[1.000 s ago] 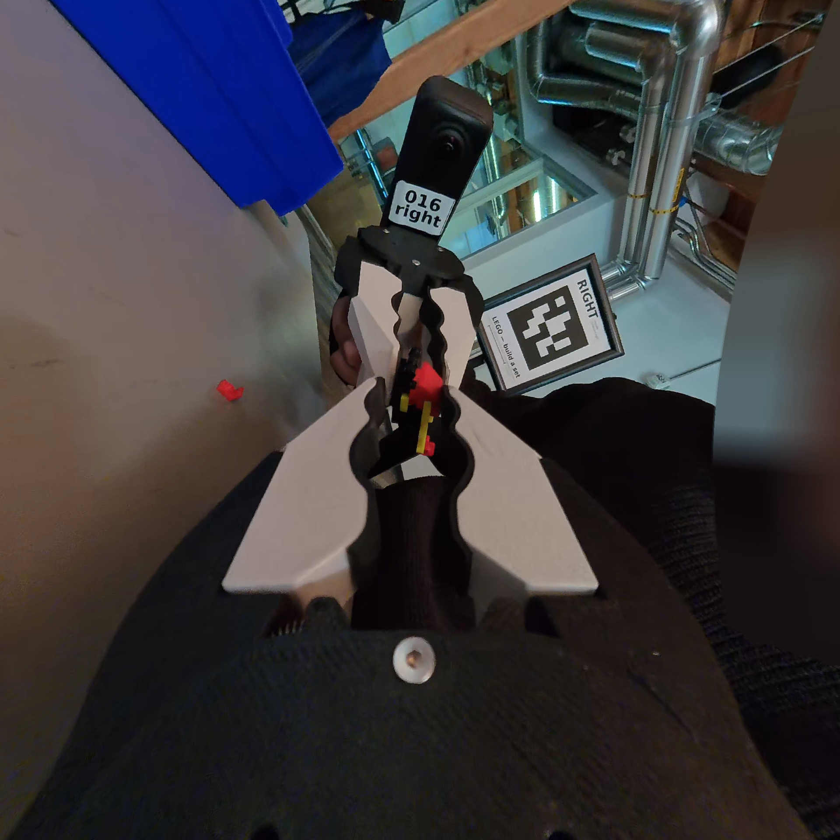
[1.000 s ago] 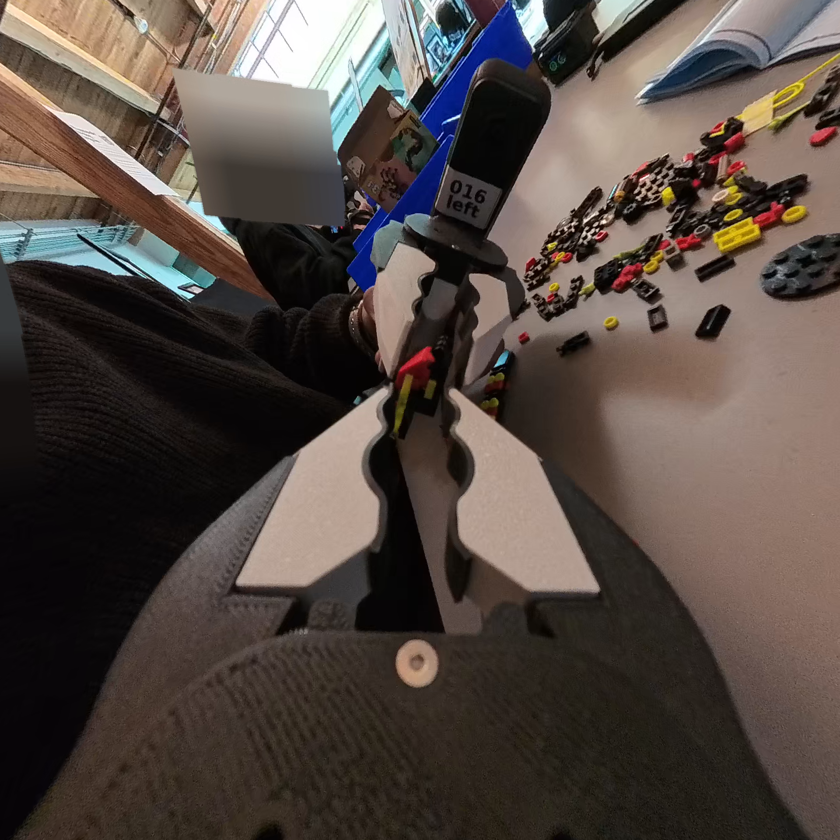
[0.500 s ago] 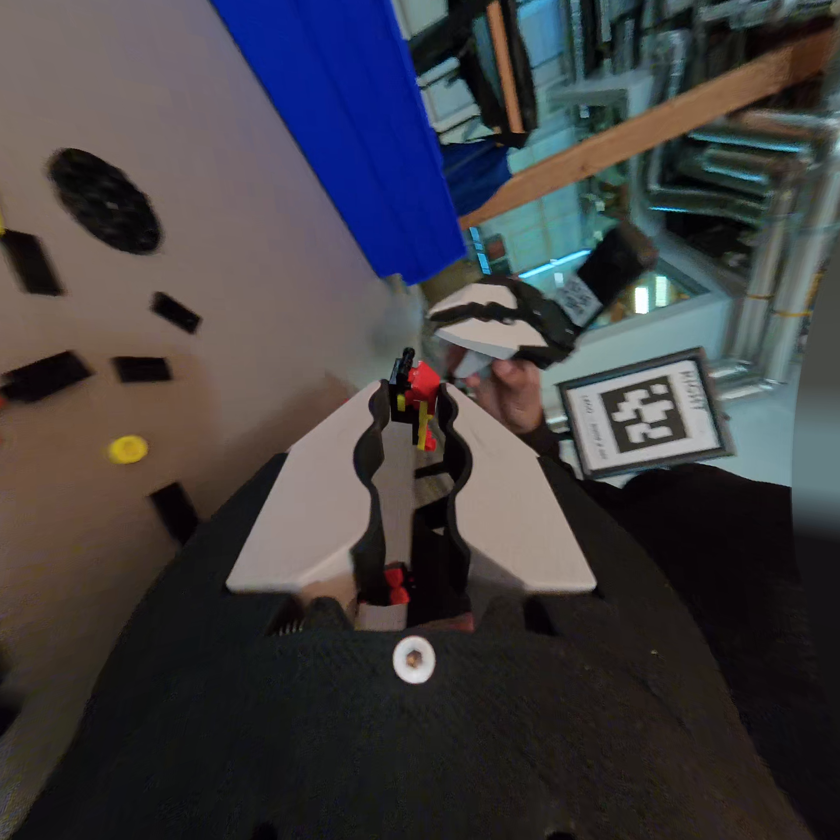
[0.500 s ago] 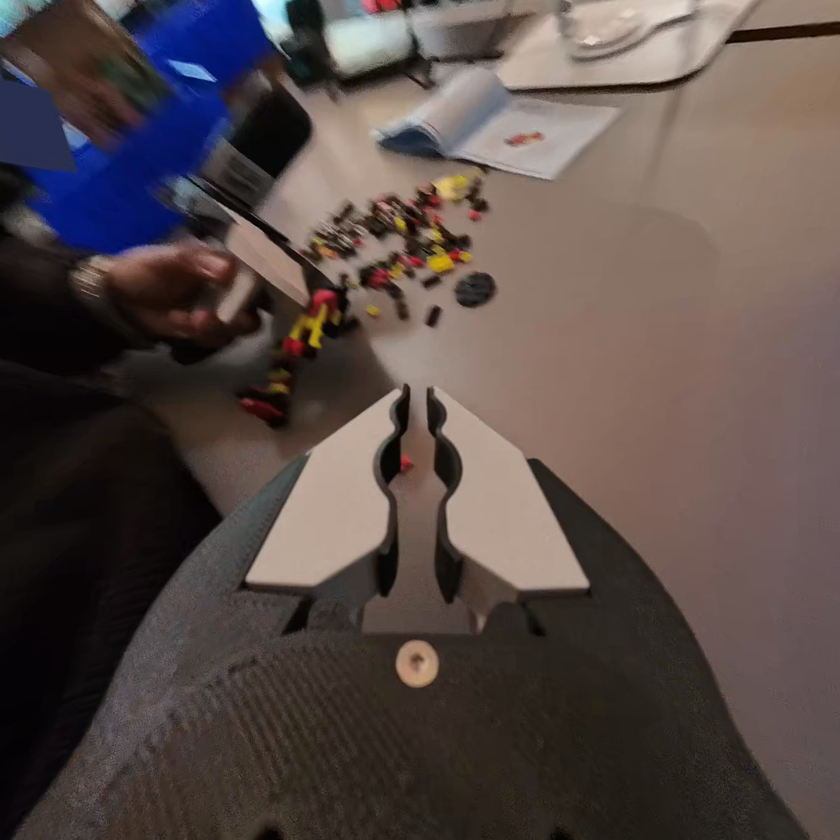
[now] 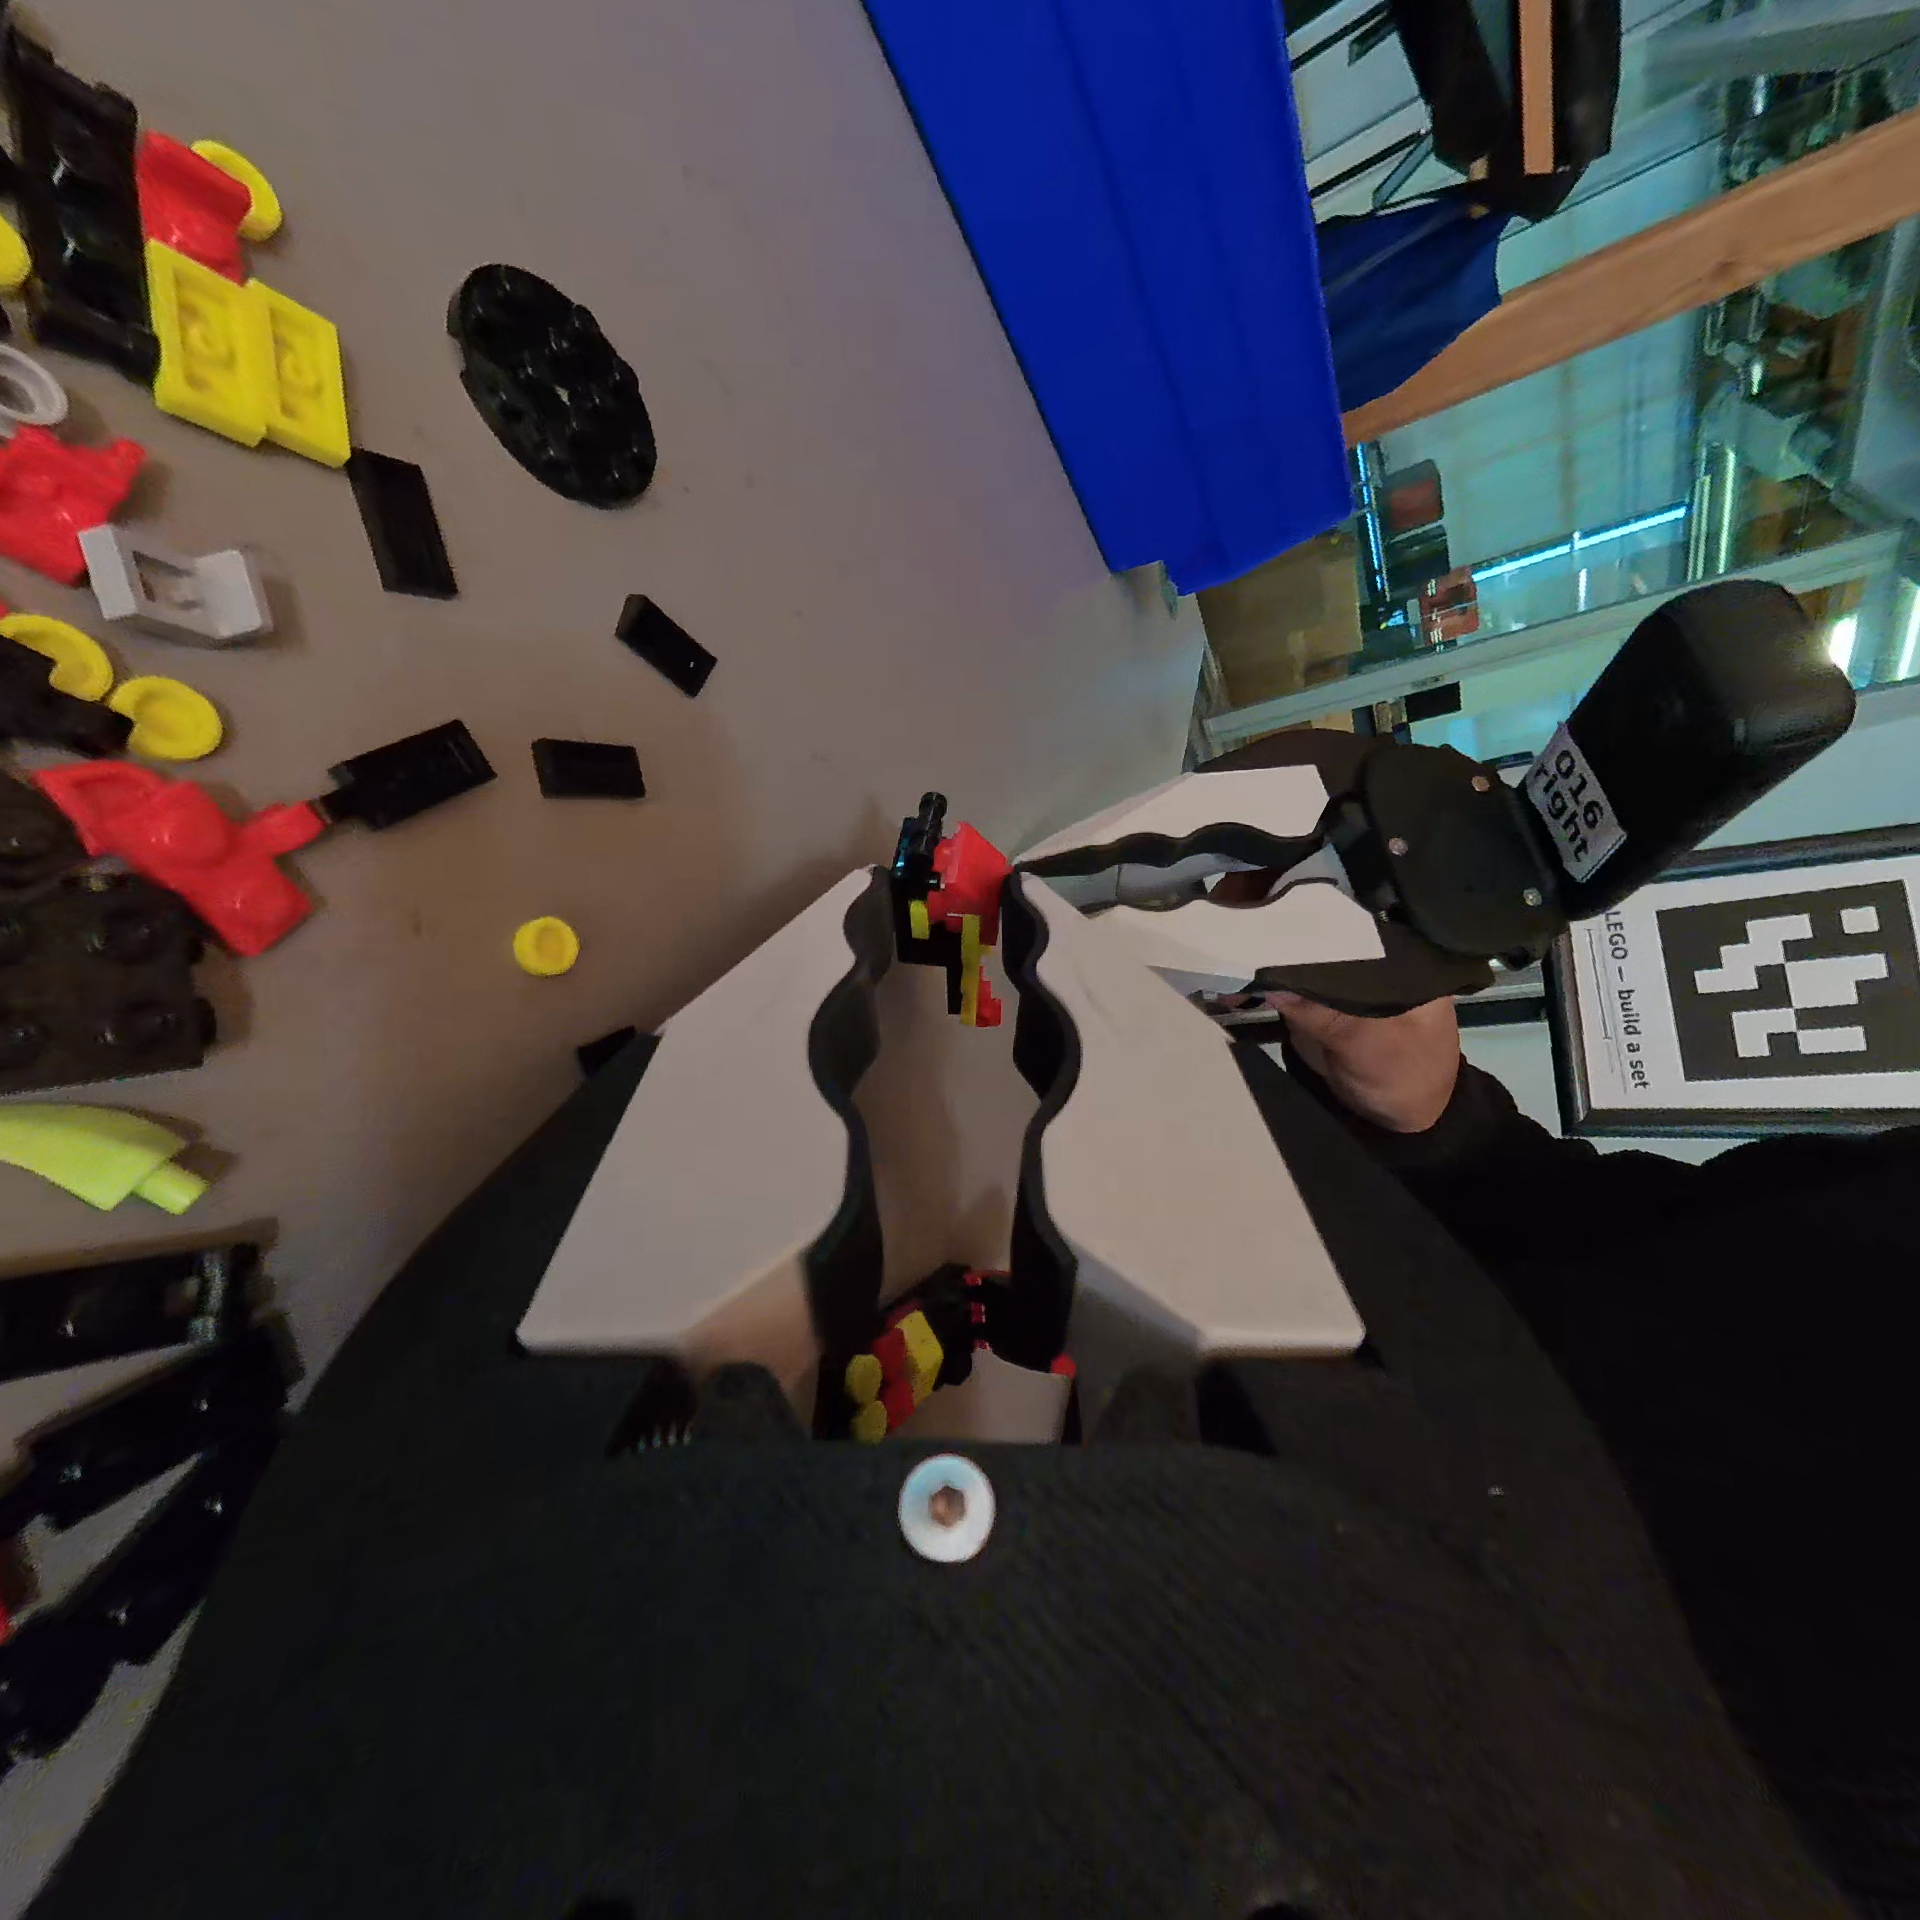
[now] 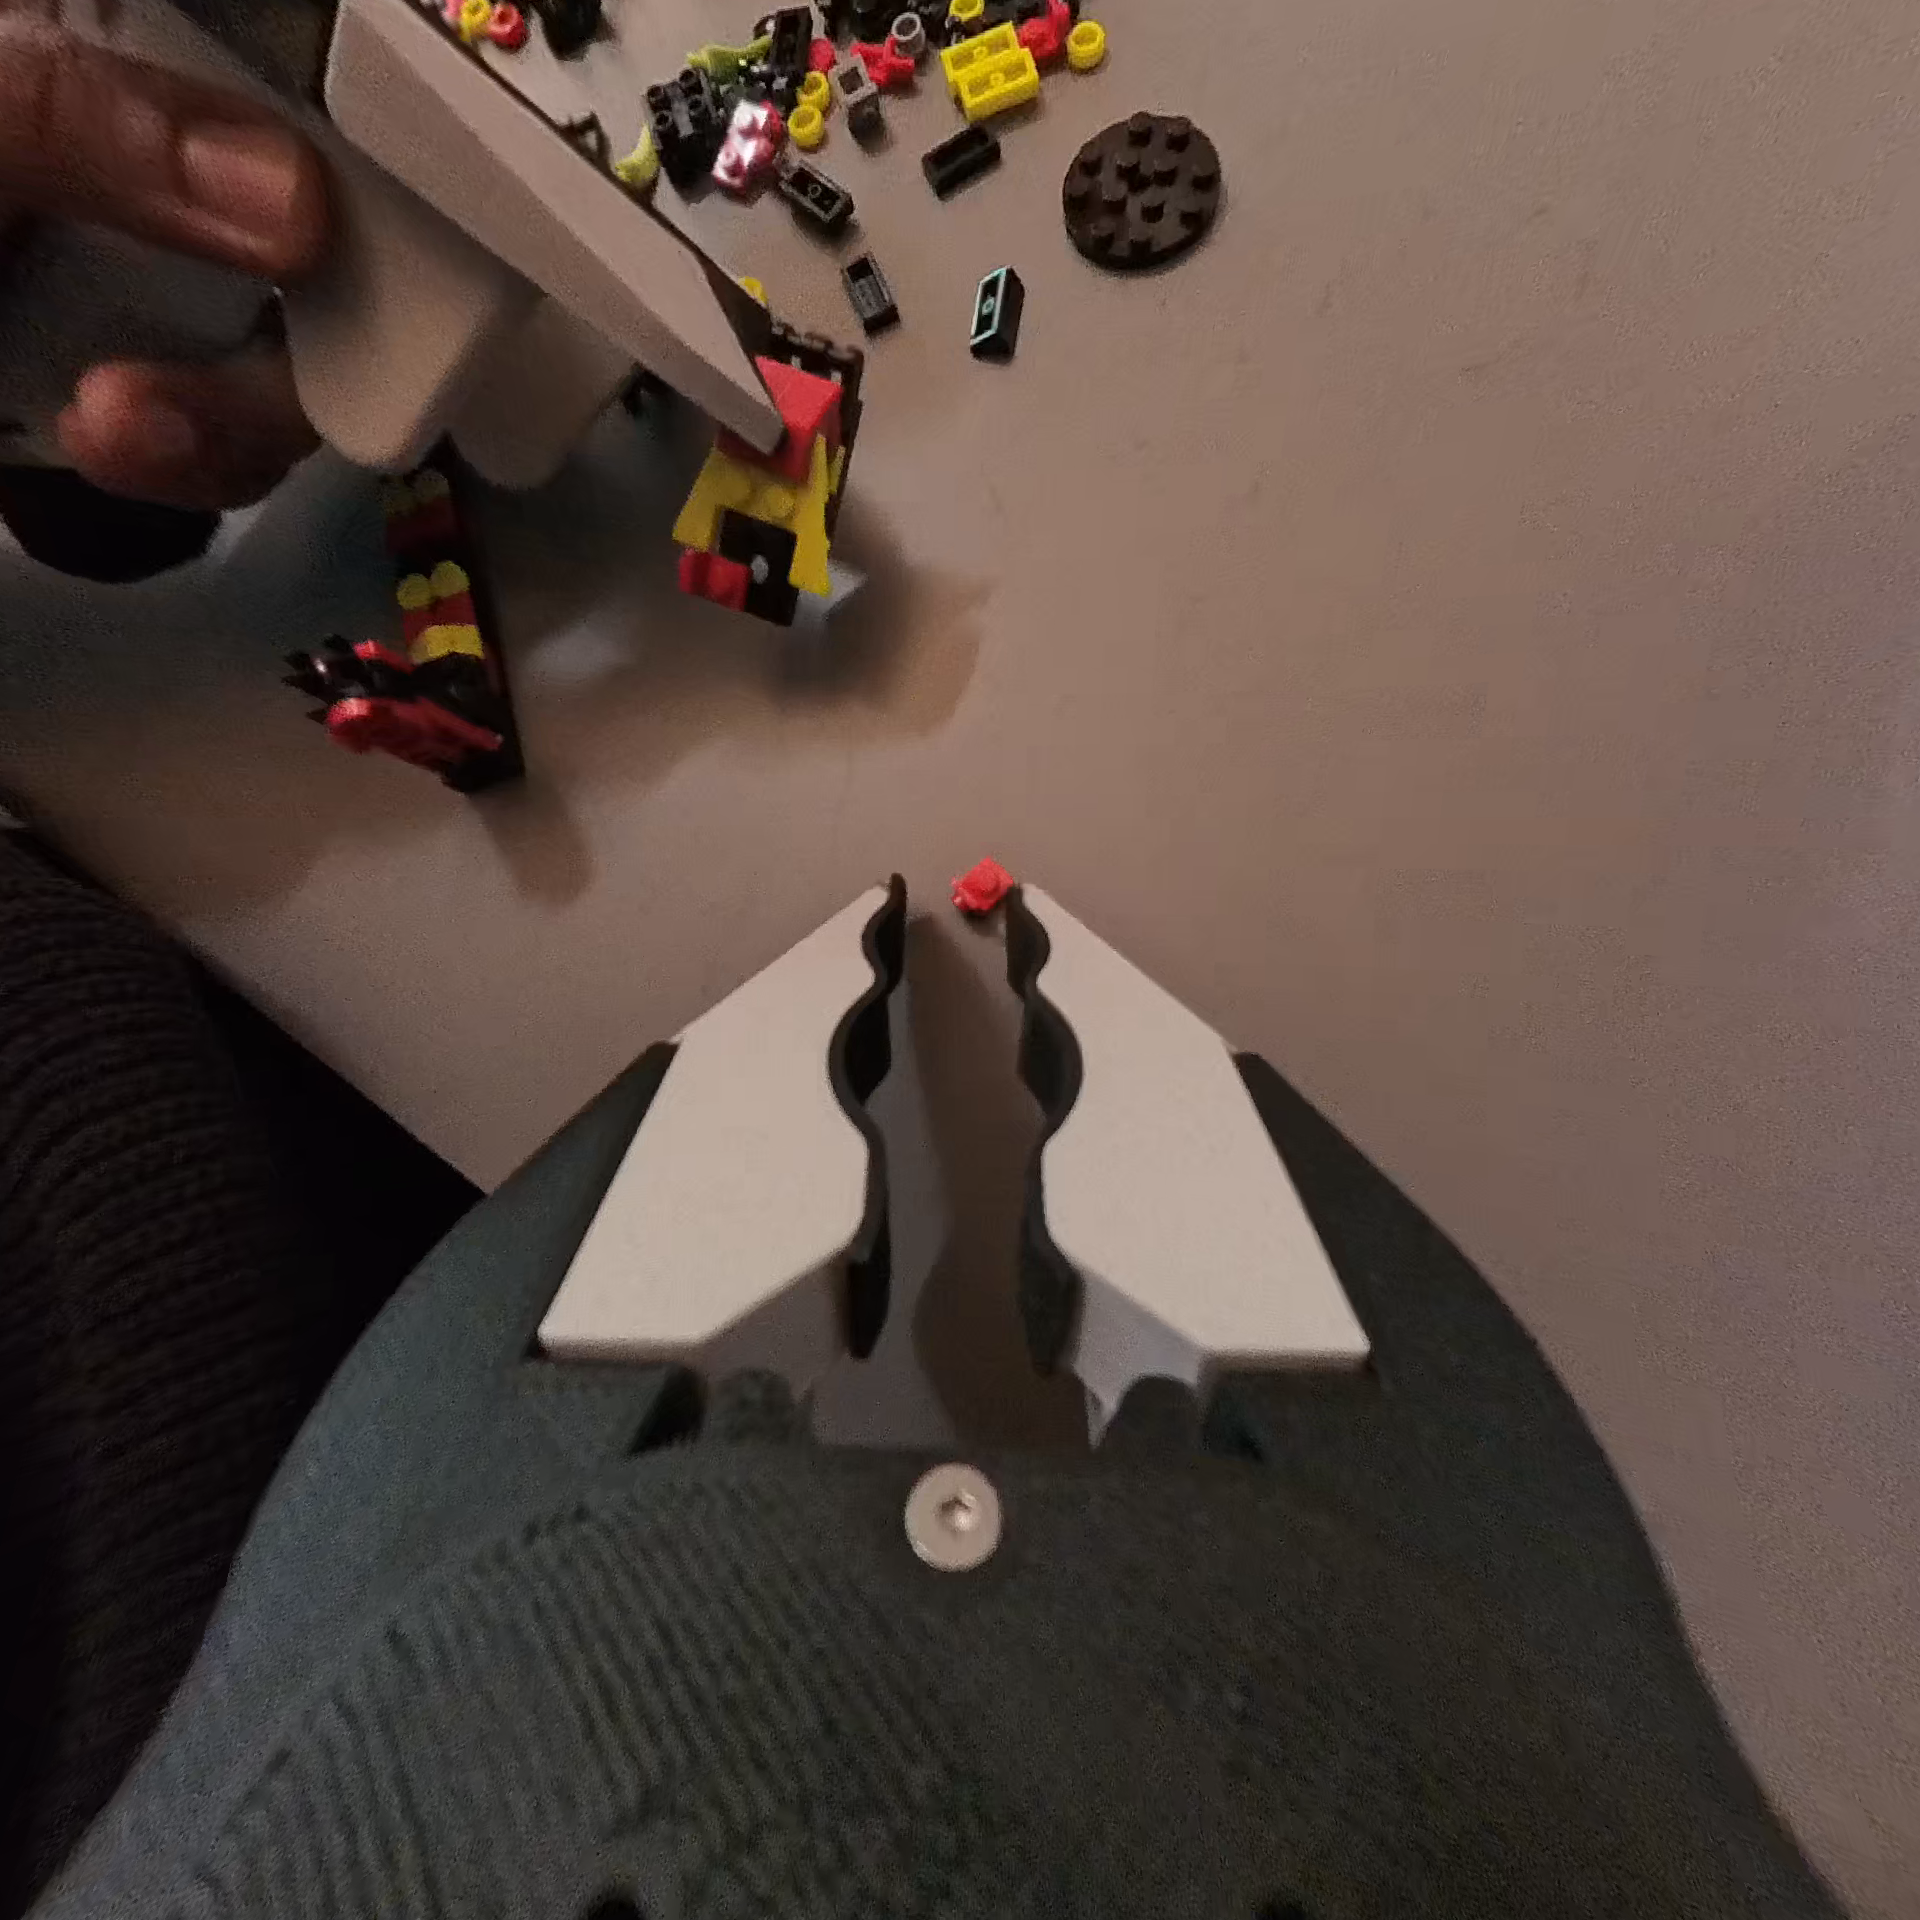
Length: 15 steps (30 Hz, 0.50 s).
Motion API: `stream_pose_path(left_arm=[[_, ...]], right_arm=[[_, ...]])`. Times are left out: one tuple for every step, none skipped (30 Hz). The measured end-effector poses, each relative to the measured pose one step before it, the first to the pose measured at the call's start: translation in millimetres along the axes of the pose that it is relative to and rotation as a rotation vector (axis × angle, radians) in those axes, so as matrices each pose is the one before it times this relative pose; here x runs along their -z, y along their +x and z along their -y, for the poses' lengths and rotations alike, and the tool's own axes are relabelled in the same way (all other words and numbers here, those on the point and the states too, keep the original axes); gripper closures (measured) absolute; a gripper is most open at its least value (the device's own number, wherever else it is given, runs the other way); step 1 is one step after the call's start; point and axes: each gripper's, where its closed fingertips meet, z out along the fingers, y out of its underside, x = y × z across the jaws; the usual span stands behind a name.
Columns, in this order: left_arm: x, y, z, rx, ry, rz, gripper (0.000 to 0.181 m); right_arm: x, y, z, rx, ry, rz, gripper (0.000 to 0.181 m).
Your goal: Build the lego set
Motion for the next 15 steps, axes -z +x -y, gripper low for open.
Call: stream_pose_path(left_arm=[[-0.53,-1.22,-0.77,0.0057,-0.0046,0.0002,0.162],[-0.48,-1.0,-0.62,0.0029,-0.0032,0.0003,0.162],[-0.39,-1.14,-0.7,0.0023,-0.0041,0.0017,0.162],[-0.44,-0.84,-0.65,0.0016,-0.0042,0.0017,0.162],[-0.48,-0.67,-0.83,-0.0011,-0.0059,0.0035,0.162],[-0.53,-0.62,-0.85,-0.0059,-0.0062,0.006,0.162],[-0.64,-0.01,-1.15,-0.0071,-0.0071,0.0055,0.162],[-0.75,0.02,-1.23,-0.0064,-0.0083,0.0036,0.162],[-0.92,-0.37,-1.3,-0.0051,-0.0085,0.0045,0.162],[-0.78,-0.79,-1.03,-0.005,-0.0075,0.0048,0.162],[-0.49,-0.2,-0.85,-0.005,-0.0081,0.0016,0.162],[-0.21,-0.01,-0.53,-0.0056,-0.008,0.0015,0.162],[-0.36,0.06,-1.18,-0.0074,-0.0121,0.0001,0.162],[-0.37,0.21,-0.92,-0.0062,-0.0119,-0.001,0.162],[-0.45,0.26,-0.85,-0.0049,-0.0112,-0.0014,0.162]], right_arm=[[-0.24,0.35,0.1,-0.0106,-0.0005,0.0113,0.166],[-0.05,0.98,-0.12,-0.0058,-0.0004,0.0046,0.17],[0.15,0.91,0.04,-0.0031,0.0008,0.0029,0.173],[0.06,0.35,0.08,-0.0026,0.0008,0.0052,0.173],[0.0,0.22,0.05,-0.0017,-0.0001,0.0054,0.173],[-0.01,0.26,0.2,0.0021,-0.0011,0.0043,0.174],[-0.17,0.32,0.29,0.0083,-0.0016,0.0022,0.174],[-0.06,-0.21,1.36,0.0218,0.0022,0.0033,0.174],[-0.16,-2.39,2.94,0.0418,0.0081,0.011,0.176],[-0.08,-4.97,4.15,0.0592,0.0103,0.0189,0.176],[-0.36,-7.01,5.32,0.074,0.0116,0.0223,0.176],[-0.72,-7.48,5.95,0.0859,0.0141,0.0188,0.176],[-1.03,-7.13,5.91,0.0938,0.0151,0.0118,0.176],[-1.63,-5.57,5.0,0.1019,0.0095,0.0039,0.176],[-2.09,-2.34,3.45,0.1049,-0.0012,-0.0113,0.176]])
